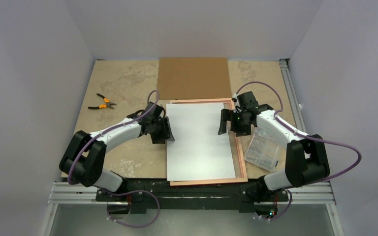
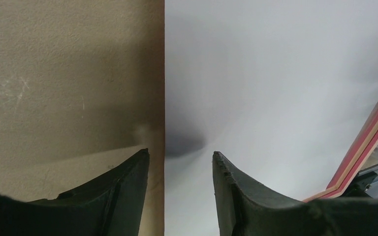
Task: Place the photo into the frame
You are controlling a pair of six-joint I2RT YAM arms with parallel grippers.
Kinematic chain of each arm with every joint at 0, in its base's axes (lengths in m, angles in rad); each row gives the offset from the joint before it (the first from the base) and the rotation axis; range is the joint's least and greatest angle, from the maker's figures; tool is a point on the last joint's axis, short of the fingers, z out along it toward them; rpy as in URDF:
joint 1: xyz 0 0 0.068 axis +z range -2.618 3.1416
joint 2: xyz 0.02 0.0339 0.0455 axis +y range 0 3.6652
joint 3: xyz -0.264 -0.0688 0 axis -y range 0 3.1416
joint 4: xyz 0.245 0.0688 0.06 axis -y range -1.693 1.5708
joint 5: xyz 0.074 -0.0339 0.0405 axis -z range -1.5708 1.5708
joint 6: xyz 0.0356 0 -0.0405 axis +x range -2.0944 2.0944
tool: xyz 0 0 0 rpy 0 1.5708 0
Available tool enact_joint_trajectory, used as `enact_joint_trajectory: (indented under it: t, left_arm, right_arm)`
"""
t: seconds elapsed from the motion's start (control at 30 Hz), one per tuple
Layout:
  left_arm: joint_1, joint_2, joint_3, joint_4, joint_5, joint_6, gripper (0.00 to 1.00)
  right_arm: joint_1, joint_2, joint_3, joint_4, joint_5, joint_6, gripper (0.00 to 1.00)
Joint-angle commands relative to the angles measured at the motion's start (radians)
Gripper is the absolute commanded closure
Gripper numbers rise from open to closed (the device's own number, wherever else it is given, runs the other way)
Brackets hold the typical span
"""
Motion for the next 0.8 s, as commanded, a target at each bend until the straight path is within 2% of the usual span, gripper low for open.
enact_joint_trajectory:
  t: [0.0, 0.17, 0.3, 0.4, 0.77]
  left_arm:
    - [0.006, 0.035, -0.032, 0.086, 0.034, -0.003, 0.54]
    - [0.006, 0.0, -0.055, 0.125, 0.055, -0.01, 0.68]
    - [0.004, -0.031, -0.05, 0.117, 0.061, -0.01, 0.89]
    - [0.004, -0.039, -0.045, 0.121, 0.078, -0.016, 0.99]
    - [-0.009, -0.024, -0.072, 0.232, 0.134, -0.103, 1.0]
  right_arm:
    - [-0.005, -0.02, -0.012, 0.007, -0.014, -0.022, 0.07]
    - [-0.004, -0.023, -0.008, 0.005, -0.015, -0.024, 0.07]
    - [-0.004, -0.024, -0.004, 0.004, -0.018, -0.023, 0.07]
    - [-0.004, -0.022, 0.0, 0.004, -0.02, -0.024, 0.07]
    - [-0.004, -0.031, 0.003, 0.008, -0.043, -0.016, 0.07]
